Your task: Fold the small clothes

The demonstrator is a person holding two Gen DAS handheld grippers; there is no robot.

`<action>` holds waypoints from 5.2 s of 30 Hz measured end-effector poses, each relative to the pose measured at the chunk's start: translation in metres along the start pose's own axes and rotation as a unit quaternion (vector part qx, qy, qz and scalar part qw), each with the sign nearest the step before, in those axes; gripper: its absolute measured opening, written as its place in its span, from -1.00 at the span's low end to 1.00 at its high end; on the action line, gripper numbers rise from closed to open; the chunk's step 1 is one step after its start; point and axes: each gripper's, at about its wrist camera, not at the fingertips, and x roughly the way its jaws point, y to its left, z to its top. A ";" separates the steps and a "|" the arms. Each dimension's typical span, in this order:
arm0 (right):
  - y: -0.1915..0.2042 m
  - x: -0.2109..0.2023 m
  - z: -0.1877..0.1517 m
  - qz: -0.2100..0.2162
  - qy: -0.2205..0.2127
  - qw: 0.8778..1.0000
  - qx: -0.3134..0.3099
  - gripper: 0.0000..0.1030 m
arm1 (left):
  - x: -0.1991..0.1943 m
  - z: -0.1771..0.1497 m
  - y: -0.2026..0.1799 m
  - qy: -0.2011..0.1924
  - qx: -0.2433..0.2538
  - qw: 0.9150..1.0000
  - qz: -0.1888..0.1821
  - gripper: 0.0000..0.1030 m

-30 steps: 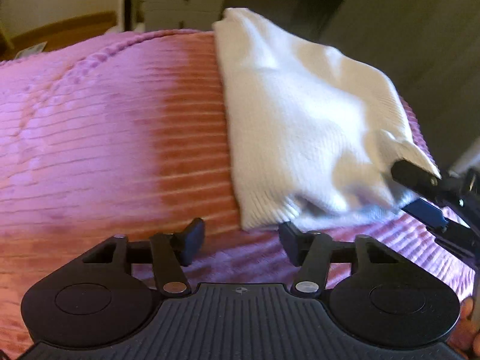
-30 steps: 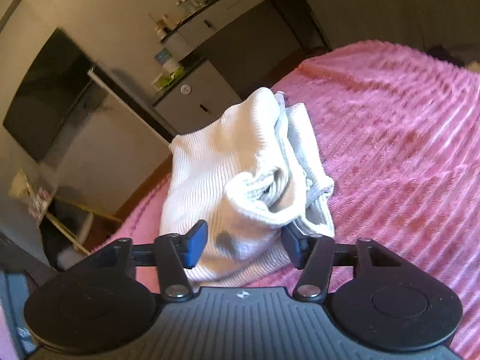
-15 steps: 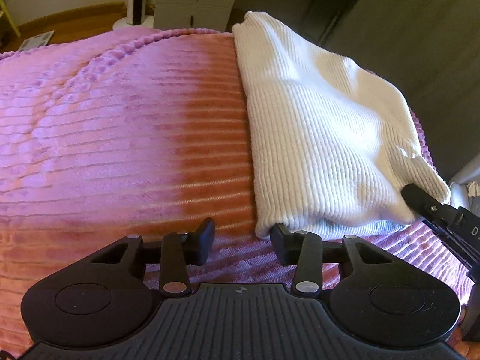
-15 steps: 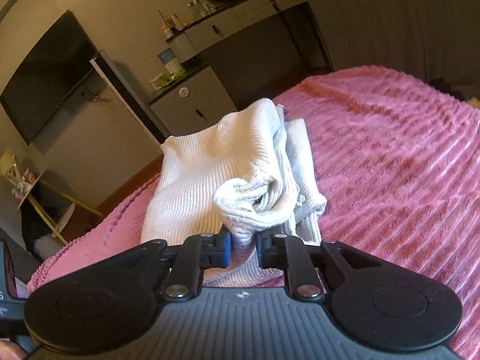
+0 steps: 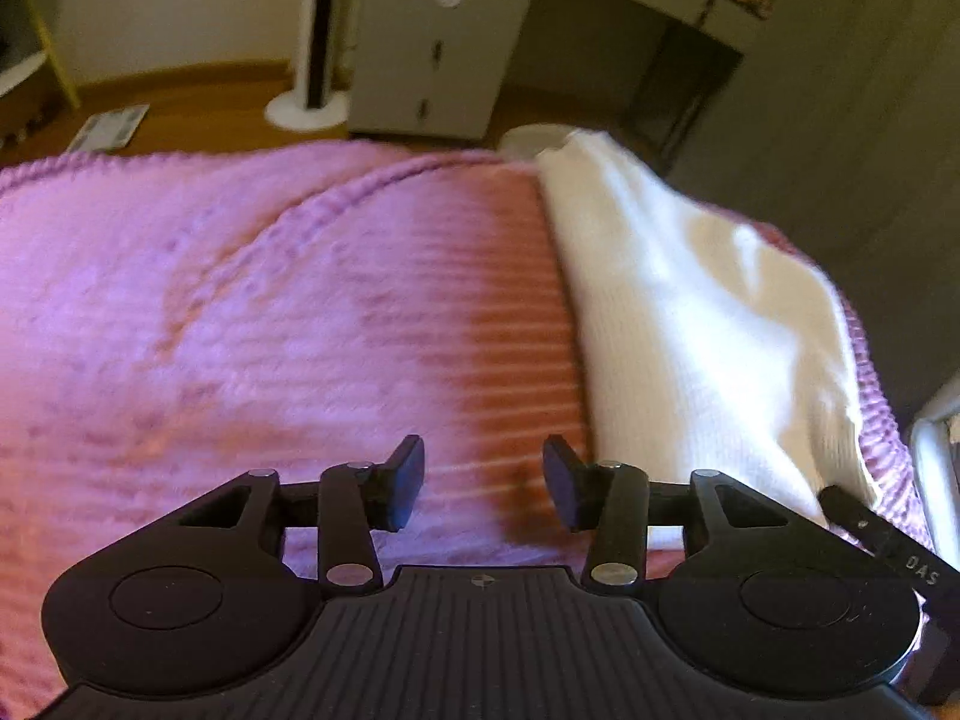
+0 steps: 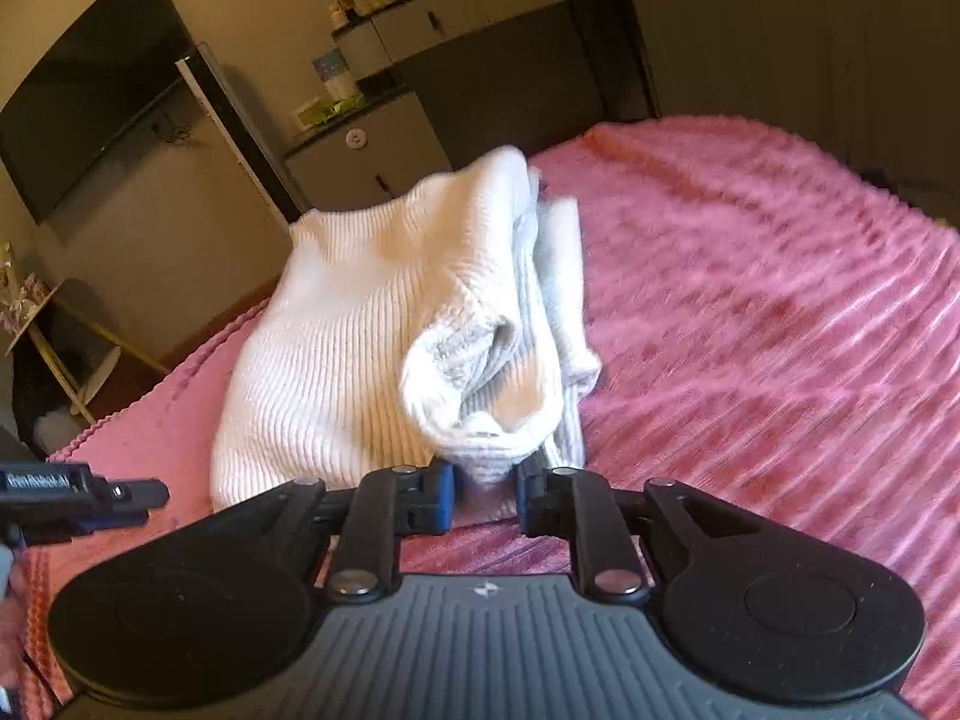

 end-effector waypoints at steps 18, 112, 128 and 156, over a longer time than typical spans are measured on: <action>0.064 -0.001 0.020 -0.014 -0.042 0.980 -0.193 -0.23 | 0.044 0.000 -0.046 0.032 0.058 0.998 -0.009 0.29; 0.081 -0.090 -0.054 -0.188 0.101 0.964 -0.157 0.89 | -0.080 -0.120 -0.047 -0.001 0.143 0.983 0.115 0.95; 0.118 -0.152 -0.066 -0.178 0.096 0.966 -0.163 0.92 | -0.126 -0.133 -0.044 -0.008 0.114 0.986 0.118 0.99; 0.156 -0.134 -0.057 -0.186 0.154 0.953 -0.184 0.92 | -0.132 -0.128 -0.036 0.025 0.126 0.980 0.150 1.00</action>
